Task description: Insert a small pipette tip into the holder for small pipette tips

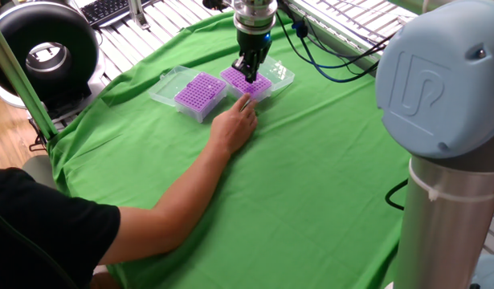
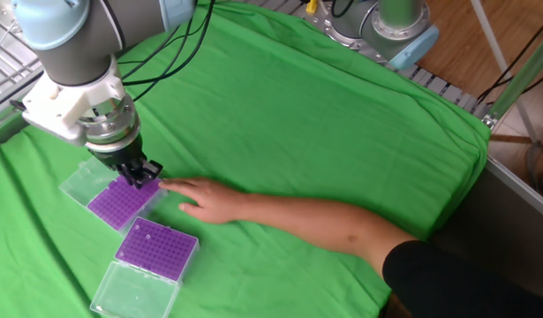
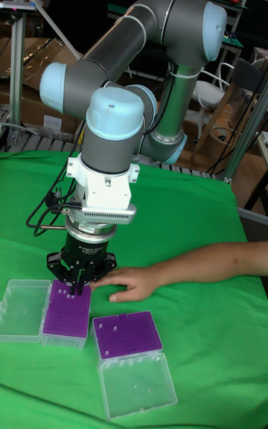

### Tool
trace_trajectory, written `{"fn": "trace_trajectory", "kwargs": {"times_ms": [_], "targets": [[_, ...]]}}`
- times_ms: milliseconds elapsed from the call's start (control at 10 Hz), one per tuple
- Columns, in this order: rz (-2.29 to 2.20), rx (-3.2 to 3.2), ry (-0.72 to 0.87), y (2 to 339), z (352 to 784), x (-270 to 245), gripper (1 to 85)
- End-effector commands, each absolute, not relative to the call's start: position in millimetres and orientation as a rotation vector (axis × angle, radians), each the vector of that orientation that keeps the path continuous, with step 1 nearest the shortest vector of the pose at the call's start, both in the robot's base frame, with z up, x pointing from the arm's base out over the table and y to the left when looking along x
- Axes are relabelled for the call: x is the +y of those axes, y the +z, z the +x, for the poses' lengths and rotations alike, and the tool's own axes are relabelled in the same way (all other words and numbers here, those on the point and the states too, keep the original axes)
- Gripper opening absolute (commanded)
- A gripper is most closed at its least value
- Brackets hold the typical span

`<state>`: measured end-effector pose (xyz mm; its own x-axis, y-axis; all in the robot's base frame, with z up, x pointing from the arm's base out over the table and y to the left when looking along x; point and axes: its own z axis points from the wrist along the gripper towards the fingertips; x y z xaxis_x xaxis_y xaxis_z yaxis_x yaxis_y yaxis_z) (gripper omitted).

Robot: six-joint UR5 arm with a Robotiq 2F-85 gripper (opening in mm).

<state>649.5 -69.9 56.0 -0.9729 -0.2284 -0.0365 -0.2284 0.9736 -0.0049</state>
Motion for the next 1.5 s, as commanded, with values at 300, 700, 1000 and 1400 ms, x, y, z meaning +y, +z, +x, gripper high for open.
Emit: {"fn": "trace_trajectory", "kwargs": {"times_ms": [300, 700, 1000, 1400], "targets": [[-0.221, 3.138, 0.111, 62.0, 648.8, -43.6, 22.3], [-0.072, 3.152, 0.07, 59.1, 662.7, -9.7, 22.0], [-0.006, 3.134, 0.033, 52.7, 680.6, 8.2, 21.7], [0.022, 3.117, -0.015, 50.3, 702.1, 13.8, 21.7]]}}
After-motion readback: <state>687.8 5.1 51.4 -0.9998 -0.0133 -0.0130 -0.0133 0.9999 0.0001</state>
